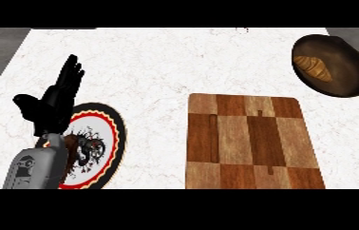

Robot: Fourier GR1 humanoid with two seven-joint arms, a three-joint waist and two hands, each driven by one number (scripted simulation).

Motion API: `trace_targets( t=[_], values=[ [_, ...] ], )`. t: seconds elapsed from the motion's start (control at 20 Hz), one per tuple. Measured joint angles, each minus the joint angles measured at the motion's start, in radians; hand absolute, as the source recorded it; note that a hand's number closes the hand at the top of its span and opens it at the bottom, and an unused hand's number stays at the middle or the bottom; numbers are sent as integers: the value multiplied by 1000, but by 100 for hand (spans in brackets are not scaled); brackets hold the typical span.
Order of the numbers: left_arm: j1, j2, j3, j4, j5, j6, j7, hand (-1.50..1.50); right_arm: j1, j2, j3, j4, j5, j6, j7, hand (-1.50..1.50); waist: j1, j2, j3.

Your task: Pick the croissant from the cutting board and place it in the pan

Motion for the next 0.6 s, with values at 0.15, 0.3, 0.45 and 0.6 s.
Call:
trace_targets(
  t=[0.15,0.3,0.45,0.6],
  values=[
    [8,4,8,0,7,-8,-8,0,65,-14,4,-43,-42,74,-16,-150,-6,-3,-1],
    [18,13,16,-22,16,-15,9,0,136,-1,13,-115,-77,122,-16,-150,-13,-7,-3],
    [19,14,14,-36,9,-8,26,0,201,25,22,-215,-114,166,15,-150,-20,-9,-4],
    [45,9,8,-68,6,-6,32,0,261,73,39,-341,-145,180,77,-150,-19,-9,-4]
  ],
)
